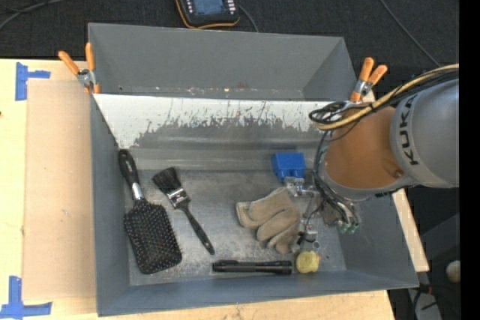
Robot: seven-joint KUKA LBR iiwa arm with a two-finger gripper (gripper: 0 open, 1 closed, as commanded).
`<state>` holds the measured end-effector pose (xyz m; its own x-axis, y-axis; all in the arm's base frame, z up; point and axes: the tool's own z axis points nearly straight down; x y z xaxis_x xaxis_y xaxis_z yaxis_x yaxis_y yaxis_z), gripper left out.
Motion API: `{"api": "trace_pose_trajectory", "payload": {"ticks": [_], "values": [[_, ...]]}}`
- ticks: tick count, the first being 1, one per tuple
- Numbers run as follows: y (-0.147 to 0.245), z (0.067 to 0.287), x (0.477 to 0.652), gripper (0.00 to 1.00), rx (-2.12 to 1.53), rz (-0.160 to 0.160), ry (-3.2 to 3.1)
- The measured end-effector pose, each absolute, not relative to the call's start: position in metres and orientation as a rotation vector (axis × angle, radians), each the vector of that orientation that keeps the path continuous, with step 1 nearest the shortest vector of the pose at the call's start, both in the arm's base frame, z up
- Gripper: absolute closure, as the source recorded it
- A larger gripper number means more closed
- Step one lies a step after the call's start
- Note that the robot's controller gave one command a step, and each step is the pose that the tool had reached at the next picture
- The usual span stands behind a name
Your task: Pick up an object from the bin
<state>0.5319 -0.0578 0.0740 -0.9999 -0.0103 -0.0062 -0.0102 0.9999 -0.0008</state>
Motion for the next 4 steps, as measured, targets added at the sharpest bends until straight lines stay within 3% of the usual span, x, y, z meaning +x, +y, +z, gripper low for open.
{"api": "trace_pose_trajectory", "payload": {"ticks": [1, 3, 4], "values": [[-0.052, 0.069, 0.532, 1.00, 0.024, -0.001, 3.147], [-0.050, 0.070, 0.533, 1.00, 0.013, -0.003, 3.145], [-0.071, 0.071, 0.609, 1.00, -0.222, 0.001, 3.137]]}}
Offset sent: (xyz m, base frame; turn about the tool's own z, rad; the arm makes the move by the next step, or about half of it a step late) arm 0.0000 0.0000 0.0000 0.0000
